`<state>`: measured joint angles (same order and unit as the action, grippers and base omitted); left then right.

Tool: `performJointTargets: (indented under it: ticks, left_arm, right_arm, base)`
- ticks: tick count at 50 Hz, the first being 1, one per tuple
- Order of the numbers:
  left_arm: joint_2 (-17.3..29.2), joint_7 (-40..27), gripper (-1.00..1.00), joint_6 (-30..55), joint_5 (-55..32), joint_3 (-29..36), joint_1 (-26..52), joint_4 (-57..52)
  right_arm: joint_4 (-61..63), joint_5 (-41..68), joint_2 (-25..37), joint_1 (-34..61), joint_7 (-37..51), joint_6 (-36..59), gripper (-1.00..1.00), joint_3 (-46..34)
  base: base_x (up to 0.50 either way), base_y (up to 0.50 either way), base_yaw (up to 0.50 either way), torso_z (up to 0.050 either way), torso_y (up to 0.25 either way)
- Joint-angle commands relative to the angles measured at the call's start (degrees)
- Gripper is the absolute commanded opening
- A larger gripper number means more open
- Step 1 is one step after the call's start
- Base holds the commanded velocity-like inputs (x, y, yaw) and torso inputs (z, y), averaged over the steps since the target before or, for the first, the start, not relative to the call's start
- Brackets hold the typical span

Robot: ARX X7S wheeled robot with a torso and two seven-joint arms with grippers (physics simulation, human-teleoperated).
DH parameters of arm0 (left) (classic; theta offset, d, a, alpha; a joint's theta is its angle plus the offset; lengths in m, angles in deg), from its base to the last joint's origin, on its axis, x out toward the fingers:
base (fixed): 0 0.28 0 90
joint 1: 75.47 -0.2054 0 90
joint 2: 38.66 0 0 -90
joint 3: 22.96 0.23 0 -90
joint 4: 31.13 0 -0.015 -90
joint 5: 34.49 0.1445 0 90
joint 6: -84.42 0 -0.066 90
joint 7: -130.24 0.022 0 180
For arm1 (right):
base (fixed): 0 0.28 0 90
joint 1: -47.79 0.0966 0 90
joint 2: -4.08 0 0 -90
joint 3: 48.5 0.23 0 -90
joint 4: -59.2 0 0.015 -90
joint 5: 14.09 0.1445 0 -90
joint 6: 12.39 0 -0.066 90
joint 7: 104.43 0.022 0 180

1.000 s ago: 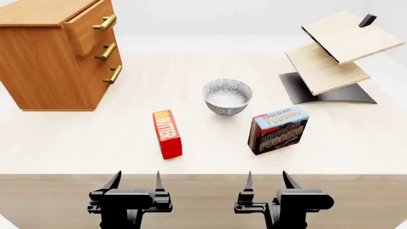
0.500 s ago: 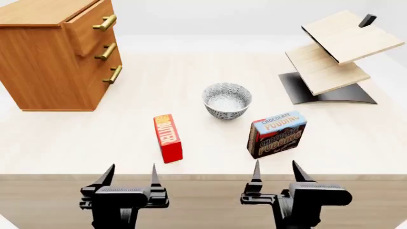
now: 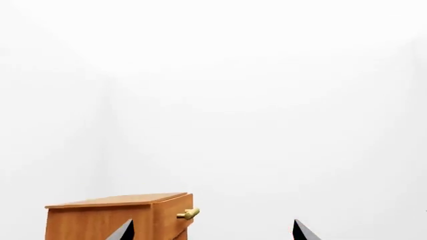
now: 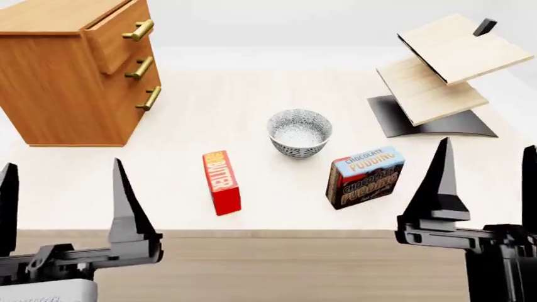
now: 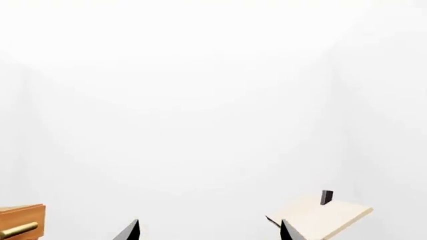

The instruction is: Close the top drawer of the cabinet and put the bowl on top of it.

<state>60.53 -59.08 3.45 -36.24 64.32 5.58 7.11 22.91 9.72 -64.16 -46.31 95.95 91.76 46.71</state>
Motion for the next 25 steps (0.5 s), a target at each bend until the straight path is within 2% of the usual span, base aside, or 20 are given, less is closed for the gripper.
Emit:
performJointTargets:
  ticks: [1, 25]
  left_arm:
    - [1.01, -1.38, 1.00, -10.74, 1.94, -0.22, -4.41, 1.65]
    - [1.97, -2.57, 1.00, -11.09, 2.12, 0.62, -4.76, 1.80]
  right_arm:
    - [5.33, 6.98, 11.65, -0.97, 10.10, -3.99, 1.00, -3.61]
    - [4.71, 6.54, 13.95, -1.15, 10.98, -5.84, 1.00, -6.01]
  base:
    - [0.00, 0.50, 0.00, 0.000, 0.000]
    - [0.00, 0.50, 0.00, 0.000, 0.000]
